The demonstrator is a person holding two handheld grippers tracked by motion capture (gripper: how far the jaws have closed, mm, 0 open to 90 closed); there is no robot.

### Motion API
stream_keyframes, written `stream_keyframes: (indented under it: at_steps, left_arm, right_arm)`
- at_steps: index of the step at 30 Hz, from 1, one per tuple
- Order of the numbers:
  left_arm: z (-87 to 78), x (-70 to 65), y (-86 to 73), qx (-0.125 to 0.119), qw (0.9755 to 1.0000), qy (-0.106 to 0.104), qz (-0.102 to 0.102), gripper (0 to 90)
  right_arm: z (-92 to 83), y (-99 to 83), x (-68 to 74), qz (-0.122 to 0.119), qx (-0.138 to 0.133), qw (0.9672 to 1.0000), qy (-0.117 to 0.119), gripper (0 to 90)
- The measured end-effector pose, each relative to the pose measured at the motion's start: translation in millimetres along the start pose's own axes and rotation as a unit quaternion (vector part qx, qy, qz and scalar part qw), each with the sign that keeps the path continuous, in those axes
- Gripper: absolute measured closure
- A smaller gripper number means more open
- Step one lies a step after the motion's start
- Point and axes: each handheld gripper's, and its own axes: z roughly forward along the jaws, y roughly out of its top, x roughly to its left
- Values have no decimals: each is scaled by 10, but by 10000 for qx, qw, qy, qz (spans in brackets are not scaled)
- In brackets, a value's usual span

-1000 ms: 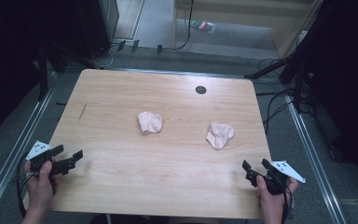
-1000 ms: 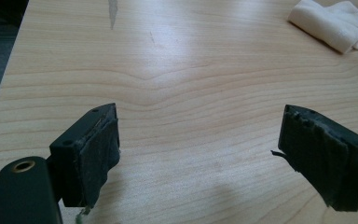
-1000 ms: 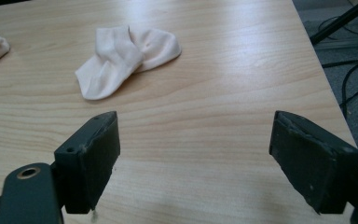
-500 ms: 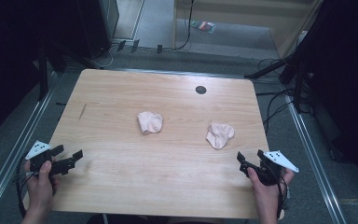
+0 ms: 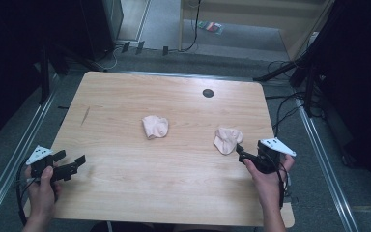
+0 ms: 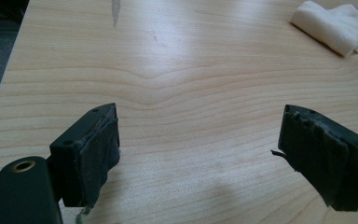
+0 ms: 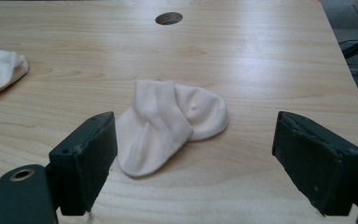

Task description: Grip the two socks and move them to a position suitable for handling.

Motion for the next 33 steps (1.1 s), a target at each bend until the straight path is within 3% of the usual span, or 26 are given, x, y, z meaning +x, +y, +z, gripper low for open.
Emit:
stream_keyframes:
  at_steps: [6,15,19,22,33]
  left_arm:
    - [5,-7,1,9,10000,0,23,137]
    - [3,0,2,15,10000,-21,-7,137]
    - [5,3,2,13,10000,-32,-18,137]
    - [7,5,2,10,10000,-34,-26,137]
    - [11,5,3,20,10000,-40,-26,138]
  right_arm:
    - [221,128,52,-130,172,9998,-43,163]
    - [504,159,53,-179,421,9987,-214,193]
    - [605,190,60,-169,432,9987,-222,208]
    - [710,205,78,-150,585,9979,-220,202]
    - [887,163,55,-133,851,9961,-209,201]
